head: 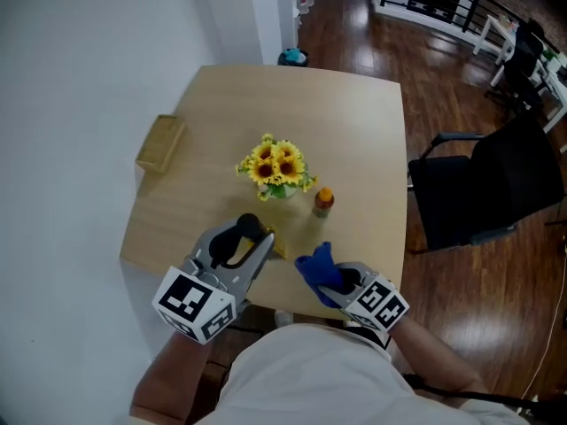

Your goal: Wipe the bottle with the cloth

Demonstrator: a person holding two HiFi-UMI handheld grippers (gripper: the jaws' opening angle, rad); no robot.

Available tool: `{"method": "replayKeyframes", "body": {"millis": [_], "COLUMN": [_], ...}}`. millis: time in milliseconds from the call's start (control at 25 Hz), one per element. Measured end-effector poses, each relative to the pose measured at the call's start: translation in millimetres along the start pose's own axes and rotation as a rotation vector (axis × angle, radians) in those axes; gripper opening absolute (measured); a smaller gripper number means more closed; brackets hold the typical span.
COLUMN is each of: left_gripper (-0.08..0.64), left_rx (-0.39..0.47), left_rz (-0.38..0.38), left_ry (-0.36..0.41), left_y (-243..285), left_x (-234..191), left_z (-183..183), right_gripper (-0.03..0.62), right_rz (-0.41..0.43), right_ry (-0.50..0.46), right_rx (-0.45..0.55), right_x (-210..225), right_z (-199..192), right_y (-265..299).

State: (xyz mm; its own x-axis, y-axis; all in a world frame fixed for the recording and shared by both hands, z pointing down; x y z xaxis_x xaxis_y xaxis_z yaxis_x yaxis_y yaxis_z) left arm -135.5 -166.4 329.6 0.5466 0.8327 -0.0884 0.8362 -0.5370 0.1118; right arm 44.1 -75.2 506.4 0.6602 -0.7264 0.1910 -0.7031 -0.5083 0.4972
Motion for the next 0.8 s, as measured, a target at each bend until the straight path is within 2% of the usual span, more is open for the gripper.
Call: {"method": "replayKeyframes", "body": {"millis": [200, 320, 520, 640, 800], "left_gripper": [0.150, 0.150, 0.150, 0.150, 0.150], "left_rx": [-0.045, -0.061, -0.092, -0.105, -0.096], "left_rz": [0.016, 0.013, 0.060, 0.089, 0.118], "left_ry": [0.054, 0.042, 0.022, 0.022, 0.023], "left_y": [25, 44, 74, 90, 105], "left_x": [-29, -46, -70, -82, -92], "left_z": [-52, -91, -140, -161, -179], "right_gripper": [0.155, 0.155, 0.155, 0.155, 0.155], "right_rz": [-0.153, -0.246, -0.394, -0.457, -0.506], "right_ry": [0.085, 0.129, 0.214, 0.258, 0.268], "right_rx": [0.066, 0.089, 0.103, 0.107, 0.094], "right_x": [-6, -13, -27, -37, -44], "right_z": [-4, -10, -22, -30, -35], "right_y": [-51, -81, -124, -142, -159]}}
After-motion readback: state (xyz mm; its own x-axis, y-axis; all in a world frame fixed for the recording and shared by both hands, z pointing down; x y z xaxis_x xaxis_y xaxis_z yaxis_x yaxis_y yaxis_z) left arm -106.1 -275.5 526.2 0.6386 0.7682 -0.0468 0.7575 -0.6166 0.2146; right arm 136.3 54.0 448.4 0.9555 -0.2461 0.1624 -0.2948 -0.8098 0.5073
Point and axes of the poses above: the fingertips, and each gripper's own axes: y forward along the fingers, x to its right, z out of its top, the point moved 7 cm from there along -y, backward along the fingers, and after that the axes turned 8 degrees about x, right-handed, at the moved point
